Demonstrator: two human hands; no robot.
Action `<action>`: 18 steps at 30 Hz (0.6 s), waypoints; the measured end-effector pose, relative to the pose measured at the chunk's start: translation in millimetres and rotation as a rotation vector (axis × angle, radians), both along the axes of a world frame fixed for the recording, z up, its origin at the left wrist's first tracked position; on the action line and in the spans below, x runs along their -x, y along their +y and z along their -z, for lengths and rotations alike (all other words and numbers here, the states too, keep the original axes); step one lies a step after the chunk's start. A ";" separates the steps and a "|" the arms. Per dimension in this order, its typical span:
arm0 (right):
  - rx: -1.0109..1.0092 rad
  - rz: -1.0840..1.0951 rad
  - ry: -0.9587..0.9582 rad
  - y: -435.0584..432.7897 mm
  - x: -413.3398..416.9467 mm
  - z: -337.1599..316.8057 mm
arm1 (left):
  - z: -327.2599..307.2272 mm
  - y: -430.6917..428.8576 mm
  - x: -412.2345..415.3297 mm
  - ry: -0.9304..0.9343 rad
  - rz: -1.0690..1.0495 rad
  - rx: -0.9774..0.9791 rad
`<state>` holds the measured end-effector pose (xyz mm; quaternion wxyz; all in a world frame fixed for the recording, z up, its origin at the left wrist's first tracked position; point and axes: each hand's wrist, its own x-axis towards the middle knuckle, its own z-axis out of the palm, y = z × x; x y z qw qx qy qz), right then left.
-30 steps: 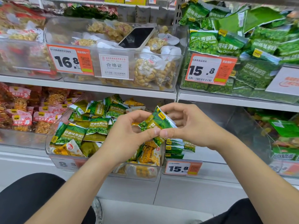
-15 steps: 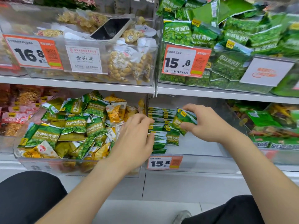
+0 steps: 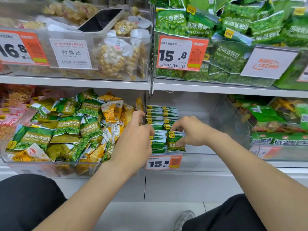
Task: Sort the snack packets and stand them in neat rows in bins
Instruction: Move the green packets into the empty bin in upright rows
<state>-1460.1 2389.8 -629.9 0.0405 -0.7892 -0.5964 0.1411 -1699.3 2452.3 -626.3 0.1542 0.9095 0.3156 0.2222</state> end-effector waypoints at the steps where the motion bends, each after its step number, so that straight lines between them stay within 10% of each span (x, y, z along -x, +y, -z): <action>1: 0.002 0.004 -0.007 1.1 0.9 0.1 | -0.5 -0.3 -0.2 0.000 -0.004 0.007; 18: -0.094 0.209 0.022 10.8 19.4 5.9 | -0.4 -0.6 0.0 -0.008 -0.014 0.041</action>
